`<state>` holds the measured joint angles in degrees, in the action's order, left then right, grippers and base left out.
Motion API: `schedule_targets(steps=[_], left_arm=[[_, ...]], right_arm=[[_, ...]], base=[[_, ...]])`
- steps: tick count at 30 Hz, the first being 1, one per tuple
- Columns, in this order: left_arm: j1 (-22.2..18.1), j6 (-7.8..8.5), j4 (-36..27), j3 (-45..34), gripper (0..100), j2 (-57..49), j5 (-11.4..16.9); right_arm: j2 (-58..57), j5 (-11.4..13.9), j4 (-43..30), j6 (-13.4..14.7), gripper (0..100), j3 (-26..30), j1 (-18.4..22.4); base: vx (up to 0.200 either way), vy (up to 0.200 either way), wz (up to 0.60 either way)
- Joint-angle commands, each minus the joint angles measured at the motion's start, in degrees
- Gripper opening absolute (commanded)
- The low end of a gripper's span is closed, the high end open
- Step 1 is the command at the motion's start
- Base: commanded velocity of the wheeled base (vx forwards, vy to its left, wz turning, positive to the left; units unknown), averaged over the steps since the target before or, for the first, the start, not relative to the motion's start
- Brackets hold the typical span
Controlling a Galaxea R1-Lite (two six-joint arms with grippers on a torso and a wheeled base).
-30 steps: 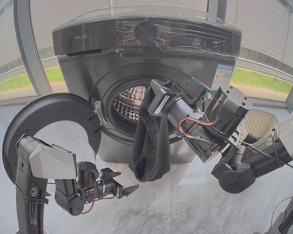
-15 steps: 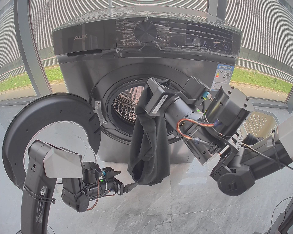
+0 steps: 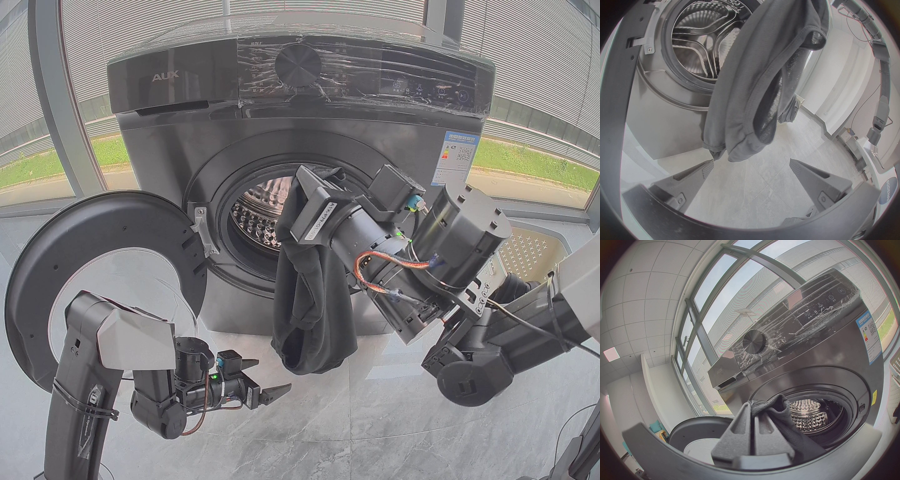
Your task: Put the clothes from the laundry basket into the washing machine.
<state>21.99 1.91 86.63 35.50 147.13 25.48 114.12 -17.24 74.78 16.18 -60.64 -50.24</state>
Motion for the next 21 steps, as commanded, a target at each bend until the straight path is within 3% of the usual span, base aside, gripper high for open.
schedule_targets(steps=[1,11,12,14,18,21], left_arm=[[0.60,0.02,0.03,0.36,100,0.35,0.54],[0.77,-0.07,0.03,6.07,100,4.31,-0.52],[0.68,-0.16,0.03,7.48,0,5.19,-2.01],[0.60,-0.24,0.03,9.41,0,6.15,-3.68],[0.42,-1.56,0.03,11.52,0,6.77,-4.82],[0.16,-1.65,0.21,11.52,0,6.50,-5.35]], right_arm=[[0.58,0.01,0.19,-0.01,0,-0.01,-0.04],[0.41,0.01,0.28,-0.01,0,0.08,-0.04],[0.41,-0.08,0.28,-0.01,0,0.08,-0.04],[0.41,-0.08,0.37,-0.01,0,0.08,-0.04],[0.41,-0.08,0.37,0.08,0,0.34,-0.04],[0.49,-0.43,0.37,0.52,0,0.87,0.76]], base=[[0.000,0.000,0.00],[0.000,0.000,0.00],[0.000,0.000,0.00],[0.000,0.000,0.00],[0.000,0.000,0.00],[0.000,0.000,0.00]])
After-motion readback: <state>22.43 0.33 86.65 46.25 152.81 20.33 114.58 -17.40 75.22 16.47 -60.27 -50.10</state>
